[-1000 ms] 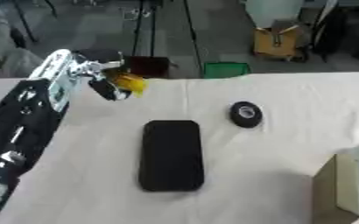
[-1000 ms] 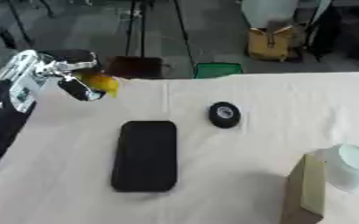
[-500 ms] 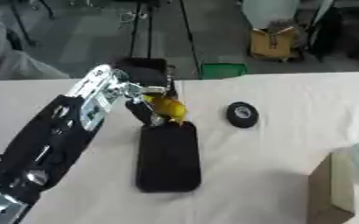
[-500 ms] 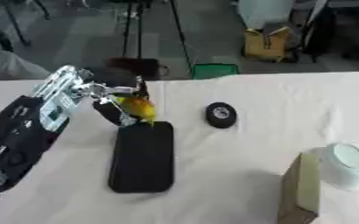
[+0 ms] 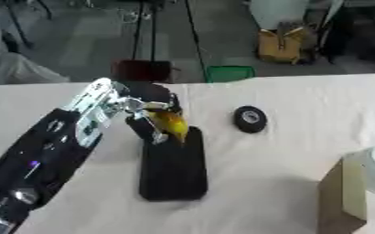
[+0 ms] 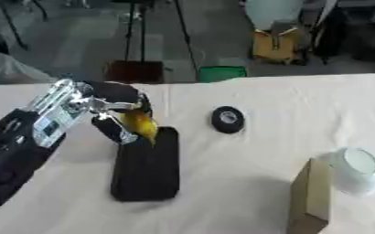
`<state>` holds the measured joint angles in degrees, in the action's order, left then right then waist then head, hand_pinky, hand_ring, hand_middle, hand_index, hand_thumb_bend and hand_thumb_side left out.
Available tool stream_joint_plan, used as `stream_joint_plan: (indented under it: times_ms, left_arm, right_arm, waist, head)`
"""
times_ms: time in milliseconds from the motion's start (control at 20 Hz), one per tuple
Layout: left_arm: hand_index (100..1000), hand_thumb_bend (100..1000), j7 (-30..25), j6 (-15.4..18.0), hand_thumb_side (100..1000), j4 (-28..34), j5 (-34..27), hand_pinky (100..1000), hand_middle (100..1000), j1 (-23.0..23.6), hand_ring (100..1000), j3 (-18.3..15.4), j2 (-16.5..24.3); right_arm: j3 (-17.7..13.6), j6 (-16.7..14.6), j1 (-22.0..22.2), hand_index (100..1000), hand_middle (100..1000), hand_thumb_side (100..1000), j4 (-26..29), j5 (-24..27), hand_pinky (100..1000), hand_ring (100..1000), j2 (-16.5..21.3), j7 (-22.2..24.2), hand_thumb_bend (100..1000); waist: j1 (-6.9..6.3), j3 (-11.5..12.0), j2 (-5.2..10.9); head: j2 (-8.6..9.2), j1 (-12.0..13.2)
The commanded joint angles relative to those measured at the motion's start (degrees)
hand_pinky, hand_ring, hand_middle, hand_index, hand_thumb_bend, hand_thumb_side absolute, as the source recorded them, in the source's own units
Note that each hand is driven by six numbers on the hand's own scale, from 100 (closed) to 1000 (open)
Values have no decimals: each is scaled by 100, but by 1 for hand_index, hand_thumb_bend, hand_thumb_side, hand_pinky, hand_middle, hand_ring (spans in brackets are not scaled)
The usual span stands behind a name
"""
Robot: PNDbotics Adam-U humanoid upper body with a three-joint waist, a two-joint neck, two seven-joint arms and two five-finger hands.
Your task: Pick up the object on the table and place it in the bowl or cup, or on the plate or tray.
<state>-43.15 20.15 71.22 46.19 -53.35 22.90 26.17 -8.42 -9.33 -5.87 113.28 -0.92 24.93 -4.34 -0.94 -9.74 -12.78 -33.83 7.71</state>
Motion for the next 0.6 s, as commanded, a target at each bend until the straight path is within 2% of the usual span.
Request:
stream_joint_plan:
  times_ms: [50,300,350,500,550,600]
  left_arm:
    - [790,265,-385,589,420,127,169,760,740,-66,716,13,132]
    - [827,348,-210,722,509,106,378,819,813,-40,793,66,85]
    - [867,397,-206,754,600,94,418,841,846,-29,821,81,79]
    - [891,430,-245,832,649,73,456,856,865,-11,840,86,78]
    - [919,512,-228,839,821,116,430,862,884,-18,858,39,62]
    - [919,512,-176,840,821,204,373,862,884,-9,858,-38,62]
  right_arm:
    - [-39,-20,-44,855,771,493,131,42,577,557,152,12,613]
    - [-37,-23,-48,856,771,495,131,45,577,557,152,22,612]
    - [-39,-25,-46,856,771,493,131,45,577,558,152,21,613]
    - [-43,-28,-43,856,771,493,131,47,577,558,152,19,613]
    - [-43,-28,-43,856,771,493,131,49,578,558,149,20,613]
    - [-43,-29,-43,856,771,493,131,49,578,558,148,21,613]
  waist:
    - [16,-3,108]
    - [14,-14,103]
    - [17,-15,102]
    - [21,-11,102]
    - [28,1,103]
    - [31,10,103]
  head:
    - [-14,-2]
    - [-9,-7]
    - [-10,-6]
    - [-13,-9]
    - [-10,-15]
    - [-7,-20]
